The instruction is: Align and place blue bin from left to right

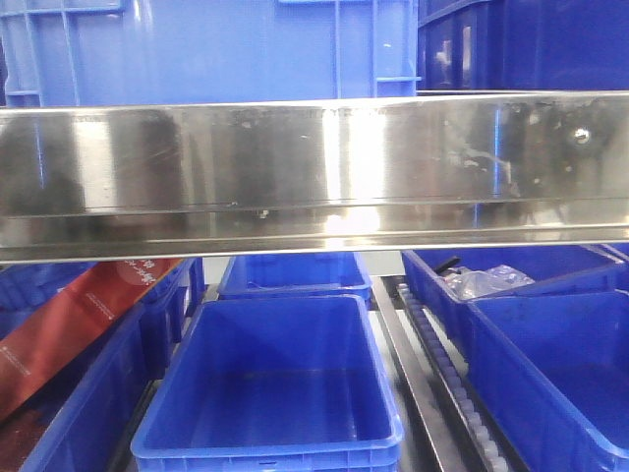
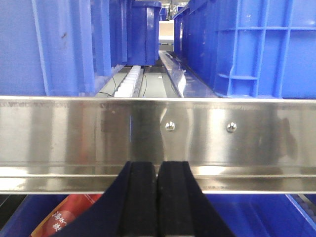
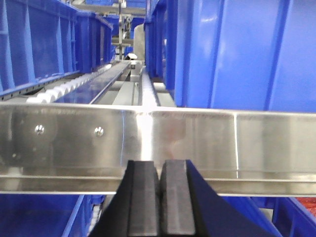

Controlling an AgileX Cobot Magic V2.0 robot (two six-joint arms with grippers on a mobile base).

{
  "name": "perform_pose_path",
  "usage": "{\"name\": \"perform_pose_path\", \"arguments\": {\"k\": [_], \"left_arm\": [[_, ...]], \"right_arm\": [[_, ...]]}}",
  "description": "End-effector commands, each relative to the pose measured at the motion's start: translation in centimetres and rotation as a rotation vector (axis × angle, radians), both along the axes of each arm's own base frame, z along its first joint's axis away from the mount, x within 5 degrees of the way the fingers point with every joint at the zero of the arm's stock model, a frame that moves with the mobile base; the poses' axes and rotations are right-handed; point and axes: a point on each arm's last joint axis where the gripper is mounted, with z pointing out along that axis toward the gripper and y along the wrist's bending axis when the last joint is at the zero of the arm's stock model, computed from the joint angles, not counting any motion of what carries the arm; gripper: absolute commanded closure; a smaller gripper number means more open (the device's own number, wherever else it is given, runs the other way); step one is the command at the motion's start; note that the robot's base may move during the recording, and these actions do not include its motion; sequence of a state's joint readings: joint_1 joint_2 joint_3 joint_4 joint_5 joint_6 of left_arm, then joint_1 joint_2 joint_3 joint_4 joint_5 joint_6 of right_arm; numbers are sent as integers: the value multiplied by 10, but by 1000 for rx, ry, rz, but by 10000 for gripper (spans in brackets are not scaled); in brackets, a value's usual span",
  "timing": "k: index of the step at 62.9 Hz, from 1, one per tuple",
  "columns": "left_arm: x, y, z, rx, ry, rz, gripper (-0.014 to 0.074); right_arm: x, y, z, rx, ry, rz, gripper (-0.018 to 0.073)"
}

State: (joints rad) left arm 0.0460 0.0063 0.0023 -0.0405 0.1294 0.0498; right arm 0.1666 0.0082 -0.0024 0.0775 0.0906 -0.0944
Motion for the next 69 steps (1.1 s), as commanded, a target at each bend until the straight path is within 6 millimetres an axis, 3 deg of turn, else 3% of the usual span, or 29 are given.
{"name": "perform_pose_path", "arguments": {"k": [1,69], "left_arm": [[-1,0,2,-3,-21,3,707],[-1,0,2,-3,-21,3,707]], "right_arm": [[-1,0,2,4,-26,-6,712],[-1,-1,8,40,-96,-12,712]]}}
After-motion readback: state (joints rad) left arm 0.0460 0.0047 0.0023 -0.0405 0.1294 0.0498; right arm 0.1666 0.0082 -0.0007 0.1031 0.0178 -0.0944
